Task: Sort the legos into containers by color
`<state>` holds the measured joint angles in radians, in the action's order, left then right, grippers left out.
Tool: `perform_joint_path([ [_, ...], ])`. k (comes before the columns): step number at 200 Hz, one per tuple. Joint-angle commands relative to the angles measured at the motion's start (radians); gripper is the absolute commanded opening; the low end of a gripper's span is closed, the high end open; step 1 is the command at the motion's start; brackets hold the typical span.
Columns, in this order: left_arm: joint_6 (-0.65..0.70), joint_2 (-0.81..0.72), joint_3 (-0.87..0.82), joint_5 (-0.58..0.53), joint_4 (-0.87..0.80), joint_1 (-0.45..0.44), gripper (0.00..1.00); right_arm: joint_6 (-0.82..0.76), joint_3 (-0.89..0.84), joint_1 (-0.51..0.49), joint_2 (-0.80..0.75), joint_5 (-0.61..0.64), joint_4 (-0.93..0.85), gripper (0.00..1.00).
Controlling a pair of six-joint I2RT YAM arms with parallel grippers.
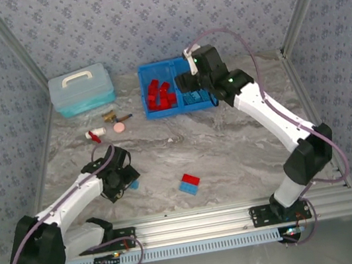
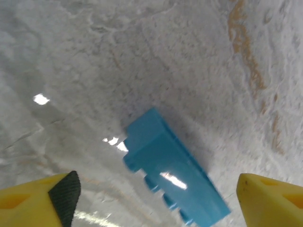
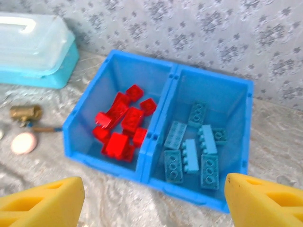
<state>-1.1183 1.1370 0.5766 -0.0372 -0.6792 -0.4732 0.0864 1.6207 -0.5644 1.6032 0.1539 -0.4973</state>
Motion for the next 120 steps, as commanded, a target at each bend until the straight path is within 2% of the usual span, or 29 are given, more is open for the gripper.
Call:
perform_joint_path([
  [1,-0.030,0.027,-0.021,0.007,0.101,0.002,0.77,0.008,-0.085,-0.015,-0.036,-0.013,-0.030,0.81],
  [39,-0.048,0.035,-0.036,0.006,0.103,0.002,0.33,0.033,-0.125,-0.022,-0.104,-0.004,-0.063,0.81],
  [57,-0.028,0.016,0.002,0.021,0.093,0.000,0.17,0.046,-0.125,-0.022,-0.142,-0.004,-0.085,0.81],
  [76,0.022,0.014,0.118,-0.001,0.064,-0.033,0.08,0.072,-0.156,-0.020,-0.204,-0.011,-0.093,0.82],
  [94,0.085,0.066,0.291,-0.052,0.073,-0.085,0.05,0.101,-0.205,-0.020,-0.266,-0.001,-0.099,0.83],
  [120,0.243,0.291,0.637,-0.101,0.097,-0.146,0.05,0.157,-0.281,-0.020,-0.345,0.027,-0.099,0.83],
])
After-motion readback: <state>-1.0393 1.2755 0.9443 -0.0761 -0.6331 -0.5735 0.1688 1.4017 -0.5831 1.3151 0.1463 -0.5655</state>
